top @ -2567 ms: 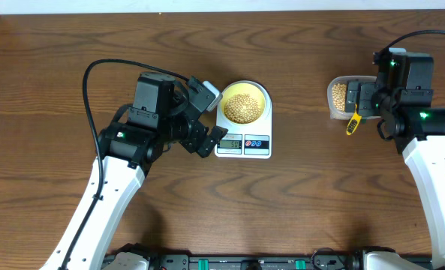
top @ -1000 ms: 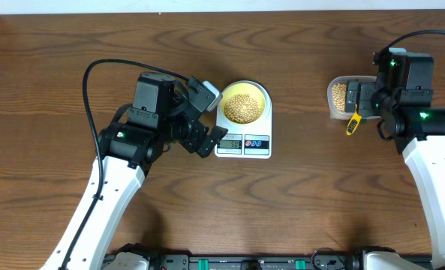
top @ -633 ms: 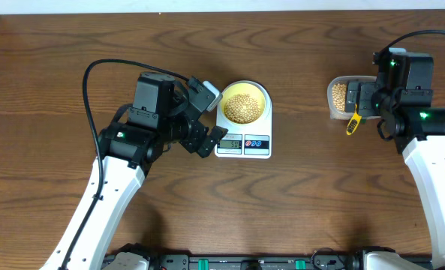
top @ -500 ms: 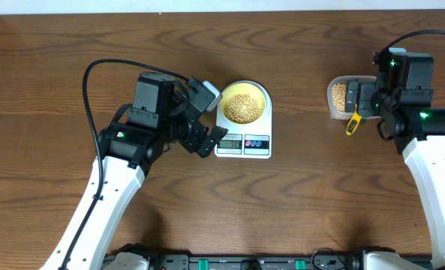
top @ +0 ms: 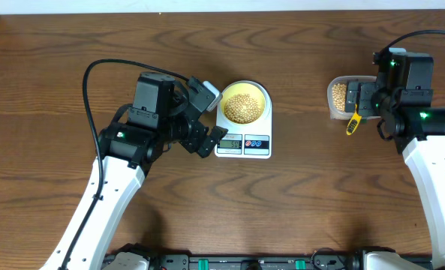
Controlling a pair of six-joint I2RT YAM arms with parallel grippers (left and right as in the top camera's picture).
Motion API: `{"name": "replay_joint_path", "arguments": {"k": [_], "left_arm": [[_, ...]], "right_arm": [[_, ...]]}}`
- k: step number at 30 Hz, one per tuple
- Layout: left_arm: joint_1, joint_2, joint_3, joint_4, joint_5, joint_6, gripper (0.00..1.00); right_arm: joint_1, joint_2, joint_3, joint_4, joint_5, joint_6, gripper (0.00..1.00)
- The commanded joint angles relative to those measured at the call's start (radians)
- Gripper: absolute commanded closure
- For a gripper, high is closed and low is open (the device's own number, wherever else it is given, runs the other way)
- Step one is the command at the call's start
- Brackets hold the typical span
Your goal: Scoop item into bowl and weigh 50g on scale
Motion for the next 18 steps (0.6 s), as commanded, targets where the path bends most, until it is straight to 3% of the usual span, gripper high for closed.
{"name": "replay_joint_path", "arguments": {"k": [1, 13, 18], "left_arm": [[0.003, -0.004, -0.005, -0.004, -0.009, 0.012, 0.02], [0.003, -0.004, -0.040, -0.002, -0.009, 0.012, 0.02], [0.003, -0.005, -0.137, 0.107, -0.008, 0.008, 0.02]], "right_arm": [[0.004, 0.000, 0.001, 0.000, 0.002, -0.011, 0.01], [0.004, 0.000, 0.001, 0.000, 0.002, -0.011, 0.01], [0.004, 0.000, 0.001, 0.000, 0.002, -0.011, 0.01]]}}
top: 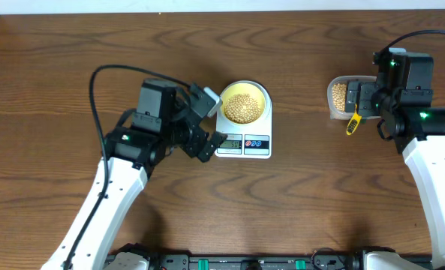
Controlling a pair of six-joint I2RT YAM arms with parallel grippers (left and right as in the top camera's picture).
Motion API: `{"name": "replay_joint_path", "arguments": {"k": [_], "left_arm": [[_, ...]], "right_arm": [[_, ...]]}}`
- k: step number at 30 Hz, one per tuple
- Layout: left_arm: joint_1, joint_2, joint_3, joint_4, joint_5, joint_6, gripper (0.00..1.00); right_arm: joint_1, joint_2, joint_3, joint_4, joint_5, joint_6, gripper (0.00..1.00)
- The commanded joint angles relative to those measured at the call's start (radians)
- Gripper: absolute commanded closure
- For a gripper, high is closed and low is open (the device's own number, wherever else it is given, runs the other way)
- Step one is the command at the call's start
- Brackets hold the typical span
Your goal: Scoop item into bowl and weigh 50g on scale
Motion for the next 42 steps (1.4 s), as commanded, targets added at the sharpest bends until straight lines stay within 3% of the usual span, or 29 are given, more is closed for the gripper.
{"name": "replay_joint_path", "arguments": {"k": [1, 9, 42], "left_arm": [[0.003, -0.006, -0.057, 0.067, -0.009, 0.008, 0.02], [0.003, -0.025, -0.160, 0.184, -0.005, -0.127, 0.02], [0.003, -0.043, -0.204, 0.206, -0.006, -0.142, 0.02]], "right_arm": [[0.004, 0.000, 0.001, 0.000, 0.001, -0.011, 0.01], [0.004, 0.000, 0.001, 0.000, 0.001, -0.011, 0.01], [0.004, 0.000, 0.001, 0.000, 0.001, -0.011, 0.01]]}}
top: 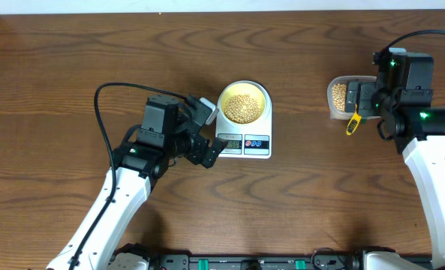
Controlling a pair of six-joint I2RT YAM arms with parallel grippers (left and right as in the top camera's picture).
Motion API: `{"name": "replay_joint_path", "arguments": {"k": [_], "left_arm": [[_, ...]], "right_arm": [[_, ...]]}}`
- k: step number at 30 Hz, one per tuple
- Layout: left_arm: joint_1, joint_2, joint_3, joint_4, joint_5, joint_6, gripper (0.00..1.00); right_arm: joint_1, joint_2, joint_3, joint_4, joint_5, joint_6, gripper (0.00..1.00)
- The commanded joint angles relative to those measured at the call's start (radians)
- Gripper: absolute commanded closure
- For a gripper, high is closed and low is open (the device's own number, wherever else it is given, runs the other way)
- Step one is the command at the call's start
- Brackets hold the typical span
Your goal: Scoop item into bowl and weigh 50g on scale
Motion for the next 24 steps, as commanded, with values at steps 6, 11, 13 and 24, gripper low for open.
{"name": "replay_joint_path", "arguments": {"k": [6, 11, 13, 24], "left_arm": [[0.003, -0.046, -0.038, 0.006, -0.006, -0.006, 0.02], [0.003, -0.123, -0.119, 0.058, -0.009, -0.050, 0.02], [0.003, -0.154, -0.140, 0.057, -0.010, -0.058, 0.02], [0.003, -0.382, -0.336, 0.158, -0.055, -0.147, 0.02]], "right_arm": [[0.004, 0.000, 0.001, 0.000, 0.002, -0.011, 0.01], [0.004, 0.000, 0.001, 0.000, 0.002, -0.011, 0.01], [0.004, 0.000, 0.001, 0.000, 0.002, -0.011, 0.01], [0.004, 0.000, 0.001, 0.000, 0.002, -0.011, 0.01]]}}
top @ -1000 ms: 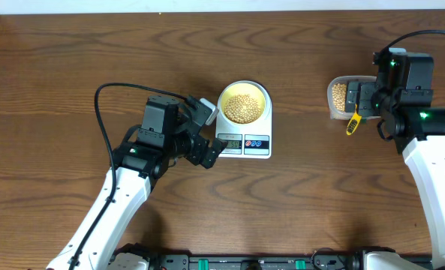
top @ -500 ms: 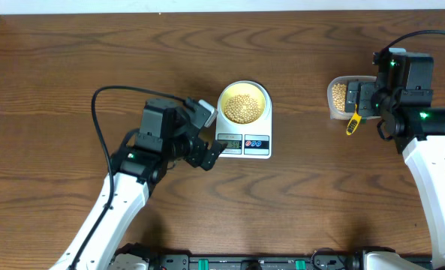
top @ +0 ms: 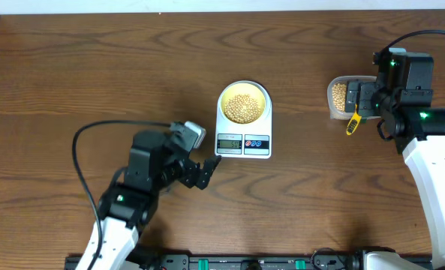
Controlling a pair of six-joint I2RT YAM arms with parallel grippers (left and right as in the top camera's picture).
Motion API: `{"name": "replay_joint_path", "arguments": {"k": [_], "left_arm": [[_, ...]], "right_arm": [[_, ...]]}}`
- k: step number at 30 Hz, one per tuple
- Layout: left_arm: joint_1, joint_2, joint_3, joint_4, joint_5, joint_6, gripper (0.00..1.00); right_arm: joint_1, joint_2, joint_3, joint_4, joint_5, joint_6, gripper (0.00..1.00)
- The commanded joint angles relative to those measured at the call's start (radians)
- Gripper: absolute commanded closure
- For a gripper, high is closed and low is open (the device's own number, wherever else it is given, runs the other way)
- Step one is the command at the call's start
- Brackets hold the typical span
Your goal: Scoop item into bowl and weigh 50g on scale
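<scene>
A yellow bowl (top: 243,103) filled with pale beans sits on the white scale (top: 243,141), whose display is lit but too small to read. My left gripper (top: 201,169) hangs open and empty just off the scale's front left corner, touching nothing. At the right, a clear tub of beans (top: 338,95) lies partly hidden under my right gripper (top: 355,103). That gripper is shut on a yellow scoop (top: 351,124), whose handle sticks out toward the front.
The brown wooden table (top: 72,67) runs under everything. The left arm's black cable (top: 87,150) loops over the table's left side. A rail of hardware (top: 230,262) runs along the front edge.
My left arm has drawn back from the scale's left side toward the front of the table, its gripper still open. The right arm, scoop, bowl and scale are unchanged.
At first my left gripper was open against the scale's left edge beside the bowl, and it stayed there through the following two moments, shifting only slightly. Now it is back near the front. The right gripper held the scoop at the tub throughout.
</scene>
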Motion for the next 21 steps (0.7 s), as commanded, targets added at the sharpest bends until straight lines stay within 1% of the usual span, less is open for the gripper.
{"name": "replay_joint_path", "arguments": {"k": [1, 4, 6, 7, 11, 15, 21], "left_arm": [[0.003, -0.081, -0.081, 0.043, -0.014, -0.050, 0.02], [0.002, -0.153, -0.137, 0.060, -0.019, -0.089, 0.02], [0.002, -0.205, -0.162, 0.058, -0.048, -0.141, 0.02], [0.000, -0.217, -0.167, 0.057, -0.049, -0.143, 0.02], [-0.054, -0.333, -0.221, 0.055, -0.129, -0.155, 0.03], [-0.103, -0.425, -0.273, 0.056, -0.200, -0.216, 0.02], [-0.105, -0.539, -0.341, 0.055, -0.209, -0.234, 0.02]], "right_arm": [[0.004, 0.000, 0.001, 0.000, 0.001, -0.011, 0.01], [0.004, 0.000, 0.001, 0.000, 0.001, -0.011, 0.01], [0.004, 0.000, 0.001, 0.000, 0.001, -0.011, 0.01], [0.004, 0.000, 0.001, 0.000, 0.001, -0.011, 0.01], [0.004, 0.000, 0.001, 0.000, 0.001, -0.011, 0.01], [0.004, 0.000, 0.001, 0.000, 0.001, -0.011, 0.01], [0.004, 0.000, 0.001, 0.000, 0.001, -0.011, 0.01]]}}
